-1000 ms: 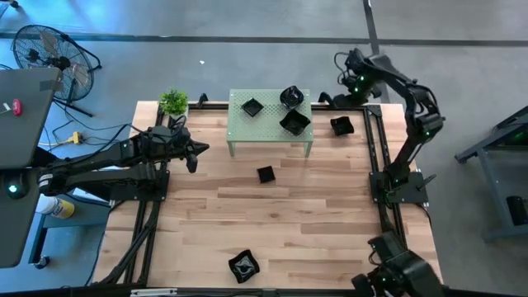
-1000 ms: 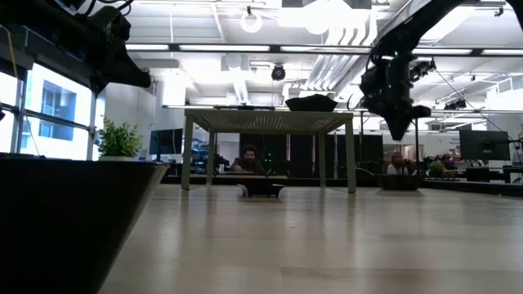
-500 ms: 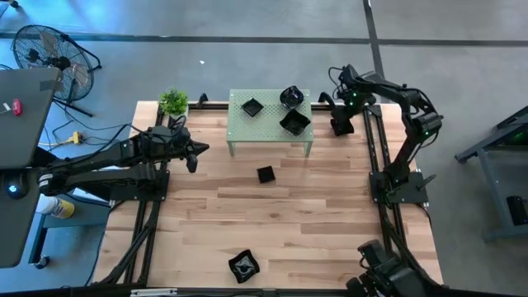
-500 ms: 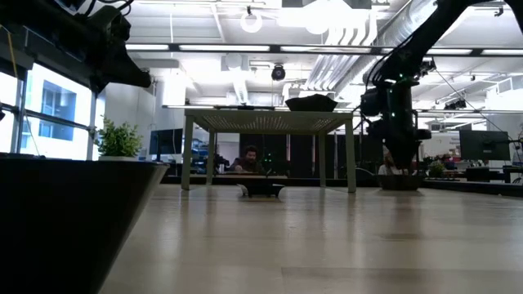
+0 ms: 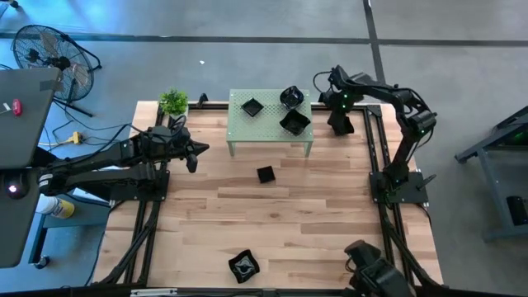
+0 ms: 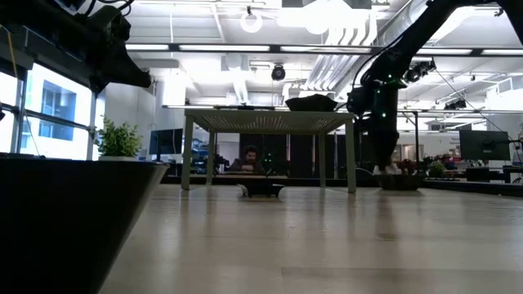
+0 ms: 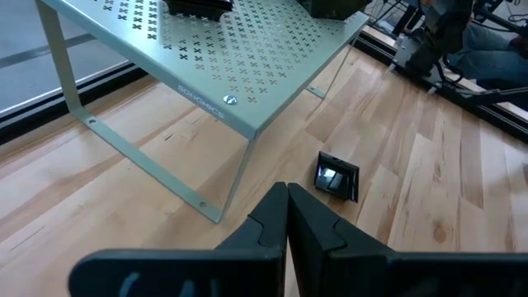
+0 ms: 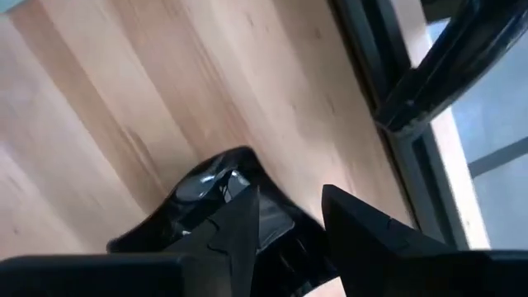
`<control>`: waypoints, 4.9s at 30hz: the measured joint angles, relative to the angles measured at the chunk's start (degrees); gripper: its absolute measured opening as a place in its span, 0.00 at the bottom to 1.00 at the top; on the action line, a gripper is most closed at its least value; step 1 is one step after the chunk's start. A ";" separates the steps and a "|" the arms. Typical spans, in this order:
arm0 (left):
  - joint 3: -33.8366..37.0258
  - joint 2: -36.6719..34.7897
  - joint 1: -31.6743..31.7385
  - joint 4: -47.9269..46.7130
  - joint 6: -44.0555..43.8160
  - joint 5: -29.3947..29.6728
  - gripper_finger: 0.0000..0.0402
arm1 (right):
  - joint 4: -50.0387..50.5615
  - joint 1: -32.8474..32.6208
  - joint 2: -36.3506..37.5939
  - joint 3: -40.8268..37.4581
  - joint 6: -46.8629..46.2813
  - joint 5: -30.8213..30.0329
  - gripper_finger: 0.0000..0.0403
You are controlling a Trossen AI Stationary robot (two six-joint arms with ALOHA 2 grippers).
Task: Pick & Place Mini shaped plates
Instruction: Stack the black distorted square plate on top of the black distorted square plates on the shelf, then stack the black square plate on top of the black square plates on the shelf
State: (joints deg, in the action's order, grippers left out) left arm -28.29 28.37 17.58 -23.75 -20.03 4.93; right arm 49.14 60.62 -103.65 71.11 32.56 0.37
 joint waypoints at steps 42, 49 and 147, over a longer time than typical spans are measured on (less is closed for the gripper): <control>0.00 0.01 0.00 -0.39 0.22 -1.48 0.00 | 17.94 0.24 2.46 4.93 -11.48 7.99 0.02; 0.00 0.00 0.00 -0.39 0.24 -1.31 0.00 | 27.82 0.08 9.16 11.55 -20.13 10.20 0.01; 5.09 0.63 0.00 7.06 3.69 -11.69 0.00 | -53.82 -60.99 -5.22 -16.90 -97.11 -16.31 0.25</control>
State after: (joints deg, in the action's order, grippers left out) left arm -23.20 28.99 17.58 -16.69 -16.34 -6.76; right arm -4.68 -0.36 -108.87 54.22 -64.55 -15.94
